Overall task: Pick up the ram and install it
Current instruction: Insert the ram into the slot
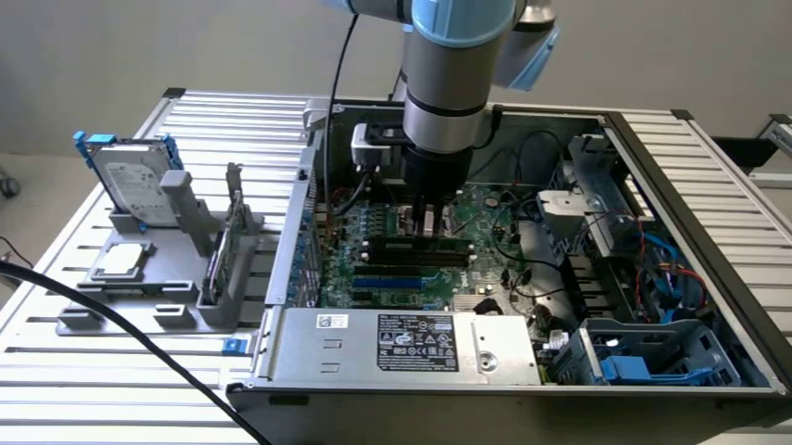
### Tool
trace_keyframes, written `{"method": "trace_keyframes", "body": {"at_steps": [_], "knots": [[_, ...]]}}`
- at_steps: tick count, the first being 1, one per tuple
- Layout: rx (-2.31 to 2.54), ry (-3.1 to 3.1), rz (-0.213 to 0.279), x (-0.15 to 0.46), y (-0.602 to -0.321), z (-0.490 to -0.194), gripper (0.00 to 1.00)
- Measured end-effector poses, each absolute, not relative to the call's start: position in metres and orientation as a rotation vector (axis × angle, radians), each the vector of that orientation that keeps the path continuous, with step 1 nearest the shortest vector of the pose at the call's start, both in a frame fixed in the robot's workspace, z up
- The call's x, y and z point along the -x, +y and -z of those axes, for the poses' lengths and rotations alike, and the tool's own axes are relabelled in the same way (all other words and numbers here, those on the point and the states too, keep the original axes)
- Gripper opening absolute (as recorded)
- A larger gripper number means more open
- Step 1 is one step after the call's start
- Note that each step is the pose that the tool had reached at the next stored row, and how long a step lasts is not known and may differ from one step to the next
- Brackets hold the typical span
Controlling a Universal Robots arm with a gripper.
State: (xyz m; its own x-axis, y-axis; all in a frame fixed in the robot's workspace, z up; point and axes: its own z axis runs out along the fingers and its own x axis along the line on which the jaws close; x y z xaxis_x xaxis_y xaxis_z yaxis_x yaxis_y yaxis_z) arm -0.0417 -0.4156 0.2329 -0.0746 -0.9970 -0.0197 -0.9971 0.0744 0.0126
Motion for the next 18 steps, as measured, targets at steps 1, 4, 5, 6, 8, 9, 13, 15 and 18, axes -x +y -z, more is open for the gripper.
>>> {"method": "trace_keyframes", "body": {"at_steps": [1,4,5,6,8,9,13,15,18], "knots": [[2.134,2.297,-0.036,0.0417,-0.4158,-0.2329,0.14],[2.138,2.294,-0.035,0.0416,-0.4167,-0.2328,0.14],[2.138,2.293,-0.036,0.0416,-0.4172,-0.2327,0.14],[2.139,2.293,-0.036,0.0416,-0.4177,-0.2326,0.14],[2.14,2.292,-0.036,0.0417,-0.4185,-0.2324,0.14],[2.141,2.291,-0.036,0.0416,-0.4189,-0.2322,0.14],[2.145,2.288,-0.036,0.0411,-0.4196,-0.232,0.14],[2.146,2.287,-0.036,0.0409,-0.4198,-0.2319,0.14],[2.147,2.286,-0.036,0.0407,-0.4199,-0.2314,0.14]]}}
